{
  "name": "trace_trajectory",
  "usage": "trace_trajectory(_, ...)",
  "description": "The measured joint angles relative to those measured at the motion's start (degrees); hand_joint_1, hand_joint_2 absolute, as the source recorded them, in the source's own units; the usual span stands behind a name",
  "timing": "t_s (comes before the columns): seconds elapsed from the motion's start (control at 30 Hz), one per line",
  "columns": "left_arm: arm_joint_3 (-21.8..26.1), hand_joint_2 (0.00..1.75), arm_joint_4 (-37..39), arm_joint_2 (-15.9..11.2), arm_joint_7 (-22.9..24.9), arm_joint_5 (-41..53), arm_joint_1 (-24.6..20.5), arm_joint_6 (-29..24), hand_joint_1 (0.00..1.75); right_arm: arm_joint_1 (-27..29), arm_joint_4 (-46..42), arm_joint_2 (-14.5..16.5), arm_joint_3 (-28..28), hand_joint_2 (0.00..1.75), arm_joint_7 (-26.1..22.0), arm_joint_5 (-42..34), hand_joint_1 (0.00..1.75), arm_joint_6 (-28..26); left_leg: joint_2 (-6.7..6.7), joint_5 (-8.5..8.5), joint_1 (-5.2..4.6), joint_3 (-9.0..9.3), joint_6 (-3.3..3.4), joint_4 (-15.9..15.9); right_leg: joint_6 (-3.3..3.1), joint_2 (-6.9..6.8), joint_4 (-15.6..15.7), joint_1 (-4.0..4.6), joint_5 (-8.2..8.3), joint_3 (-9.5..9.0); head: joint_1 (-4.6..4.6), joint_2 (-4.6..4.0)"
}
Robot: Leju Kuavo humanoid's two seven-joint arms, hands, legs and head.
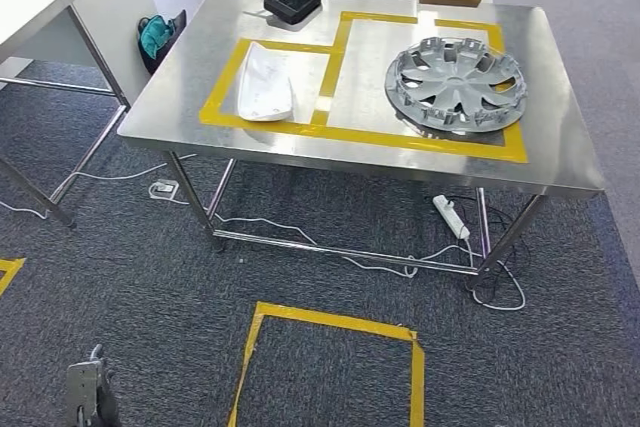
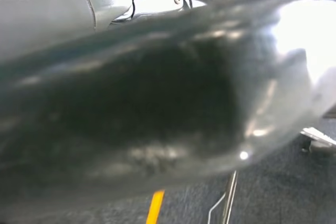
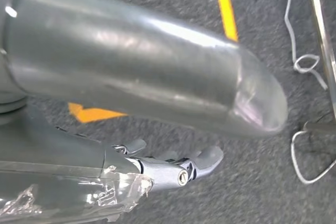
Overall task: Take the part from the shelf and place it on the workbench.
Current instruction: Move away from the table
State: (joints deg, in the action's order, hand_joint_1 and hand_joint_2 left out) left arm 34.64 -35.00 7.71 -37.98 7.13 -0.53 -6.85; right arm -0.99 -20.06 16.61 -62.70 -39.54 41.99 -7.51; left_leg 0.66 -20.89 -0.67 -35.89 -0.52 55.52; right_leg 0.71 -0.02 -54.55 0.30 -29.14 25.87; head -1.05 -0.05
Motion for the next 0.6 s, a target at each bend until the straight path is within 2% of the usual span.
trace_trajectory(0.03, 0.2, 0.00, 0.4, -0.1, 0.0, 0.0, 0.0, 0.0, 0.00, 0.0, 0.0, 0.0, -0.1, 0.00, 0.0, 0.0, 0.00, 0.0, -0.16, -2.22, 0.09, -0.63, -0.38, 1.7, -0.48, -0.07, 0.0, -0.12, 0.65, 0.65, 0.14, 0.00)
trace_trajectory(0.1, 0.4, 0.00, 1.1, -0.2, 0.0, 0.0, -0.1, 0.0, 0.00, 0.0, 0.0, 0.0, -0.2, 0.00, 0.0, 0.0, 0.00, 0.0, -0.35, -8.47, 0.38, -2.50, -1.02, 8.4, -0.97, -0.09, 0.0, -0.18, 2.05, 2.04, 0.39, 0.00)
trace_trajectory(0.13, 0.5, 0.00, 1.3, -0.2, 0.0, 0.1, -0.2, 0.0, 0.00, 0.1, 0.0, 0.1, -0.2, 0.00, 0.0, 0.0, 0.00, 0.0, -0.36, -10.65, 0.53, -3.34, -1.23, 12.3, -0.96, -0.08, -0.2, -0.18, 2.78, 2.83, 0.45, 0.00)
trace_trajectory(0.17, 0.5, 0.00, 1.5, -0.3, 0.0, 0.1, -0.3, 0.0, 0.00, 0.1, 0.0, 0.1, -0.3, 0.00, 0.0, 0.0, 0.00, 0.0, -0.37, -11.43, 0.66, -3.66, -1.40, 15.2, -0.88, -0.08, -0.3, -0.20, 3.45, 3.65, 0.44, -0.01)
trace_trajectory(0.2, 0.6, 0.00, 1.7, -0.3, 0.0, 0.1, -0.3, 0.0, 0.00, 0.1, 0.0, 0.1, -0.4, 0.00, 0.0, 0.0, 0.00, 0.0, -0.37, -10.85, 0.78, -3.13, -1.52, 16.4, -0.72, -0.08, -0.6, -0.24, 4.05, 4.65, 0.45, -0.01)
trace_trajectory(0.23, 0.6, 0.00, 1.8, -0.3, 0.0, 0.1, -0.4, 0.0, 0.00, 0.1, 0.0, 0.1, -0.4, 0.00, 0.0, 0.0, 0.00, 0.0, -0.37, -9.38, 0.92, -1.61, -1.62, 15.4, -0.51, -0.08, -0.8, -0.33, 4.59, 5.59, 0.44, -0.01)
trace_trajectory(0.3, 0.6, 0.00, 1.9, -0.4, 0.0, 0.1, -0.5, 0.0, 0.00, 0.1, 0.0, 0.1, -0.4, 0.00, 0.0, 0.0, 0.00, 0.0, -0.44, -6.80, 1.21, 4.02, -1.83, 8.1, 0.11, -0.06, -1.3, -0.49, 5.54, 7.27, 0.49, 0.01)
trace_trajectory(0.33, 0.6, 0.00, 2.0, -0.4, 0.0, 0.1, -0.6, 0.0, 0.00, 0.0, 0.0, 0.1, -0.4, 0.00, 0.0, 0.0, 0.00, 0.0, -0.61, -6.55, 1.24, 6.89, -1.74, 3.7, 0.48, -0.07, -1.4, -0.51, 6.07, 7.94, 0.53, 0.00)
trace_trajectory(0.37, 0.6, 0.00, 2.0, -0.4, 0.0, 0.1, -0.7, 0.0, 0.00, 0.0, 0.0, 0.1, -0.5, 0.00, 0.0, 0.0, 0.00, 0.0, -0.76, -6.72, 1.24, 8.91, -1.55, 0.5, 0.82, -0.09, -1.6, -0.49, 6.60, 8.43, 0.56, 0.01)
trace_trajectory(0.4, 0.6, 0.00, 2.1, -0.4, 0.0, 0.1, -0.8, 0.0, 0.00, 0.0, 0.0, 0.1, -0.5, 0.00, 0.0, 0.0, 0.00, 0.0, -0.90, -7.01, 1.19, 9.91, -1.28, -1.5, 1.09, -0.13, -1.6, -0.43, 7.10, 8.78, 0.61, 0.00)
trace_trajectory(0.5, 0.7, 0.00, 2.4, -0.4, 0.0, 0.1, -0.7, 0.0, 0.00, 0.1, 0.0, 0.1, -0.5, 0.00, 0.0, 0.0, 0.00, 0.0, -0.83, -6.46, 1.00, 9.20, -0.24, -2.0, 1.77, -0.20, -1.3, -0.57, 8.11, 9.40, 0.66, 0.01)
trace_trajectory(0.53, 0.7, 0.00, 2.5, -0.3, 0.0, 0.1, -0.7, 0.0, 0.00, 0.2, 0.0, 0.1, -0.5, 0.00, 0.0, 0.0, 0.00, 0.0, -0.72, -6.06, 1.01, 8.79, 0.23, -2.1, 2.06, -0.18, -1.7, -0.61, 7.44, 9.86, 0.63, 0.01)
trace_trajectory(0.57, 0.7, 0.00, 2.6, -0.3, 0.0, 0.1, -0.7, 0.0, 0.00, 0.3, 0.0, 0.1, -0.5, 0.00, 0.0, 0.0, 0.00, 0.0, -0.59, -5.63, 1.07, 8.37, 0.74, -2.1, 2.34, -0.15, -3.2, -0.64, 5.86, 10.54, 0.50, 0.01)
trace_trajectory(0.6, 0.7, 0.00, 2.6, -0.3, 0.0, 0.1, -0.7, 0.0, 0.00, 0.3, 0.0, 0.1, -0.6, 0.00, 0.0, 0.0, 0.00, 0.0, -0.45, -5.18, 1.10, 7.90, 1.20, -2.2, 2.55, -0.13, -6.0, -0.66, 3.43, 11.58, 0.38, 0.01)
